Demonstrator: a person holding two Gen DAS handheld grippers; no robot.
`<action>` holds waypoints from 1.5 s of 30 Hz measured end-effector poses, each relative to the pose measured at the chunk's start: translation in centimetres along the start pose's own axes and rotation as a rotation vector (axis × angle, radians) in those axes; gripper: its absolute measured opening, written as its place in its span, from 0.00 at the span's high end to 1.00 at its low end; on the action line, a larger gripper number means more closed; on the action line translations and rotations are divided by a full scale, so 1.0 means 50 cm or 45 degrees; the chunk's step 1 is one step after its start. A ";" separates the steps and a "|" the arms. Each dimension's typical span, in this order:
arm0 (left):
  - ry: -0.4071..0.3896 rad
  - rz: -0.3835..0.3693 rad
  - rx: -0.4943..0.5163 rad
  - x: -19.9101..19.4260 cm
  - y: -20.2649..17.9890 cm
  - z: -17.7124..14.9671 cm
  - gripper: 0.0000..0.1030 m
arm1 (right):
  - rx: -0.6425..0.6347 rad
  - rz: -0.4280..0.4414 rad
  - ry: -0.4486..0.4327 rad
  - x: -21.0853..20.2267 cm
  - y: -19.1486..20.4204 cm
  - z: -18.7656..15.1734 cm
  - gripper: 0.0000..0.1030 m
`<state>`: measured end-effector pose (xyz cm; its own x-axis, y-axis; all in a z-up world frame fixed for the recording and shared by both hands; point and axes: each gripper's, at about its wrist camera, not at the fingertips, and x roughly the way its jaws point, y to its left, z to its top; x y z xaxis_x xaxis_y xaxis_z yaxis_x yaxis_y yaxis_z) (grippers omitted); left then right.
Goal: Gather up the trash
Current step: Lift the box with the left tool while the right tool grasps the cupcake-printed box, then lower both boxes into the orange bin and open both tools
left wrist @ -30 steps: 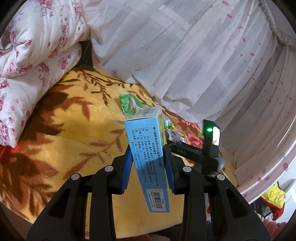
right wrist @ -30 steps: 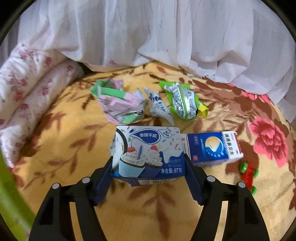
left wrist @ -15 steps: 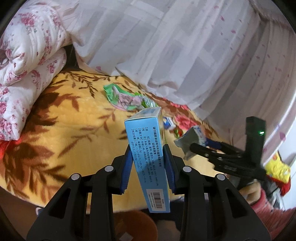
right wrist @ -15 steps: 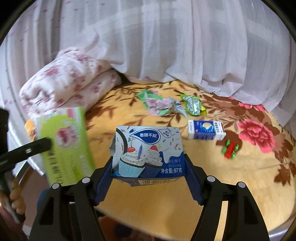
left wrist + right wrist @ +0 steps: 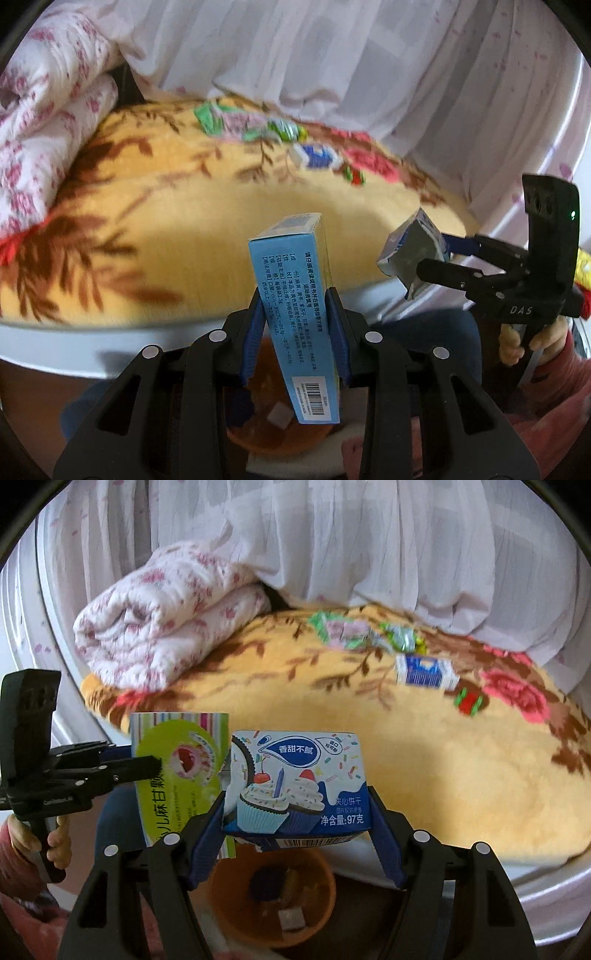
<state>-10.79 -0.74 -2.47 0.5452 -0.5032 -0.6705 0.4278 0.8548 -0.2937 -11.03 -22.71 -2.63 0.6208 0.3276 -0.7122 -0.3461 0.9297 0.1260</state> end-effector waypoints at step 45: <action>0.632 0.243 -0.212 0.261 0.082 -0.192 0.31 | 0.155 0.108 0.541 0.240 -0.025 -0.193 0.16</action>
<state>-8.84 -2.61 -18.96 0.1796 -0.2519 -0.9509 0.2130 0.9537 -0.2124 -9.96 -21.55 -18.01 0.2413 0.3293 -0.9129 -0.2822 0.9238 0.2586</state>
